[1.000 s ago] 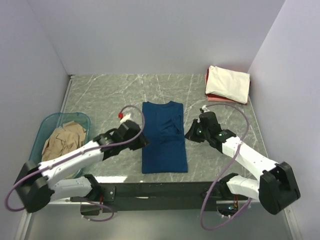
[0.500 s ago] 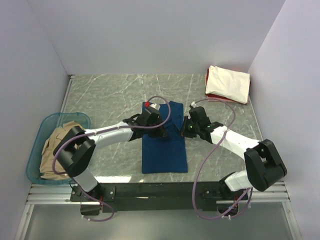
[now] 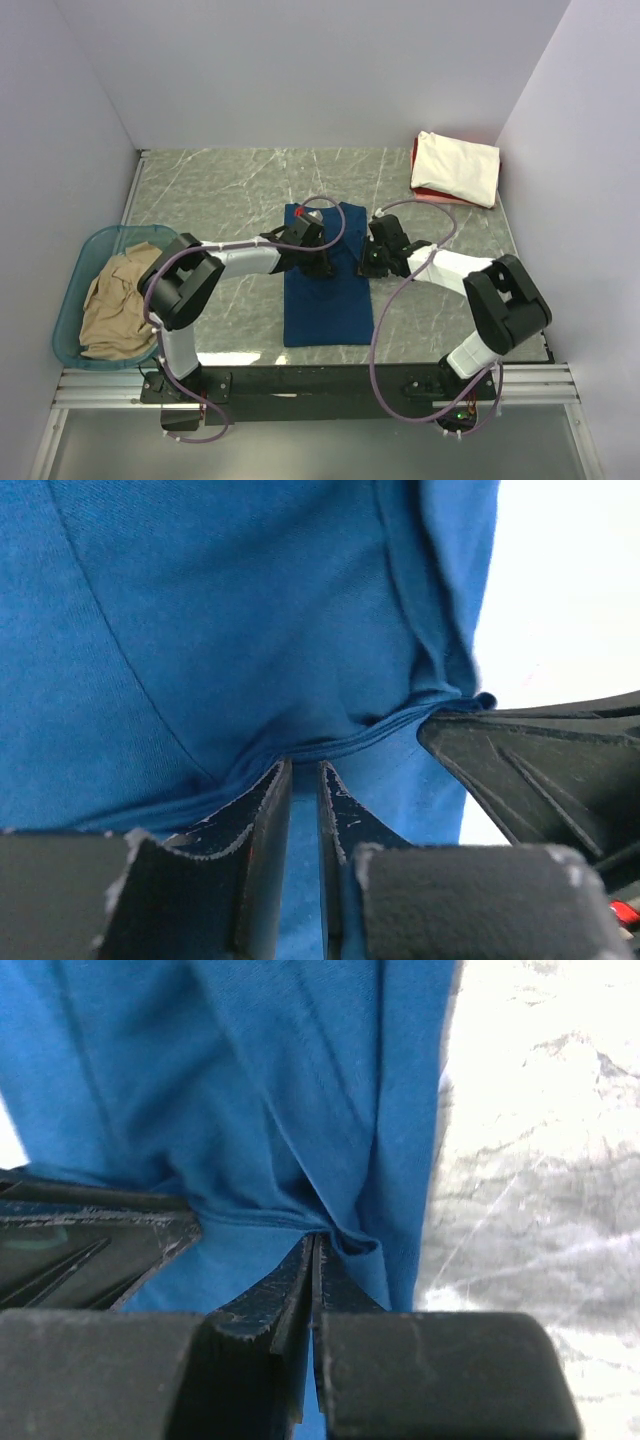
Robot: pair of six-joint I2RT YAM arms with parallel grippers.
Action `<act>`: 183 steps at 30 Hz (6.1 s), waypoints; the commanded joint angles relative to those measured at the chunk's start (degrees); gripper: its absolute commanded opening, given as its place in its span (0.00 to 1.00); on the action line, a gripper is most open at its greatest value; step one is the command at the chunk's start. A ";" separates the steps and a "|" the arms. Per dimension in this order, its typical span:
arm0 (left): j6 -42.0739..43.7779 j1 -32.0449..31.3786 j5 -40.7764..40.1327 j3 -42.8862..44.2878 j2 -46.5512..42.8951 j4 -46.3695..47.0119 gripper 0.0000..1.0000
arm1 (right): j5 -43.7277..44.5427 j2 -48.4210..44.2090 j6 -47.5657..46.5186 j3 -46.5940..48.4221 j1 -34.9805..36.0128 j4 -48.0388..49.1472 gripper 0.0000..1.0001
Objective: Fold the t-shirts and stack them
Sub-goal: Fold the folded rectangular tshirt in 1/3 of the way, then grab one side of the 2/3 rectangular tshirt with both arms, then fold the long partially folded tshirt into a neat square
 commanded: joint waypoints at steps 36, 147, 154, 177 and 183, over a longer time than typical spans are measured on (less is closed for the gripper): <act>1.00 2.79 -2.88 1.31 -8.43 -3.99 0.22 | -8.51 -4.16 1.10 -3.84 -9.42 2.50 0.08; -16.59 -18.58 -20.91 -25.24 -56.61 -20.71 0.00 | -7.55 -56.66 7.07 -11.58 1.04 -27.21 0.00; -7.19 -7.33 -14.66 -19.10 -51.17 -19.29 0.00 | -3.68 -46.30 4.88 -4.20 0.43 -23.87 0.00; 6.44 18.34 1.33 6.92 -18.49 -16.04 0.00 | -15.36 -3.07 0.31 24.53 -14.07 -13.85 0.00; 7.67 22.56 4.32 13.34 -7.15 -15.07 0.00 | -17.38 11.87 -0.13 36.04 -15.48 -14.37 0.00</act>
